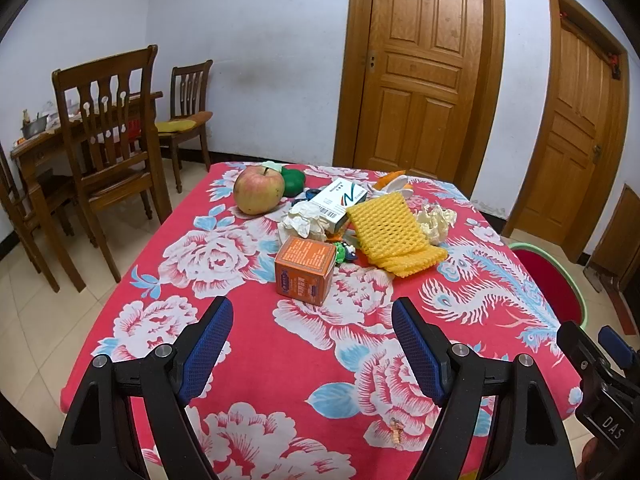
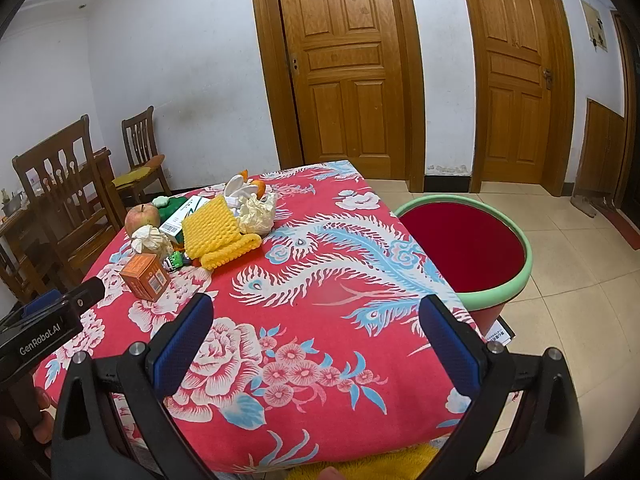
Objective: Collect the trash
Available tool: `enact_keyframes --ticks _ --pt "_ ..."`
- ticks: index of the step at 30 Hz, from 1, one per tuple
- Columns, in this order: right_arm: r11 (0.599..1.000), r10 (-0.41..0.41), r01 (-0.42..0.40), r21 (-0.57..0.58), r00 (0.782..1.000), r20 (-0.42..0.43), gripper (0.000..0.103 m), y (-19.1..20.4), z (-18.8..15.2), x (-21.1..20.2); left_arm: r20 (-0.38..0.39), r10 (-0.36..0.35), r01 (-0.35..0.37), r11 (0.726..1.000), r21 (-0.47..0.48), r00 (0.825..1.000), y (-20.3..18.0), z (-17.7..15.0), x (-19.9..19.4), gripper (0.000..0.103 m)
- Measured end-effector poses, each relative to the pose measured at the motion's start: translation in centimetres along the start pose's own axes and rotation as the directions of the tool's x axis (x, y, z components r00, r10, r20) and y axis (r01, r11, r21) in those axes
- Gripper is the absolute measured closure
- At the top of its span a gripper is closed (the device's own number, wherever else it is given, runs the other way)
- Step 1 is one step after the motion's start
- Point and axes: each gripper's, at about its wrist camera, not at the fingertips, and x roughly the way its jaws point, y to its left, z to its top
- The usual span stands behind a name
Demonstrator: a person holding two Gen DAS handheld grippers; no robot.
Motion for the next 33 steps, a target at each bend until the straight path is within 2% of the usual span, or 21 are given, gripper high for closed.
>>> enact_keyframes --ticks 33 --pt "1.000 0.001 -0.001 0.000 1.000 -0.011 0.001 0.17 -0.28 0.13 -0.008 0.003 -0.003 1.000 0.001 1.000 0.15 -0.13 0.10 0.021"
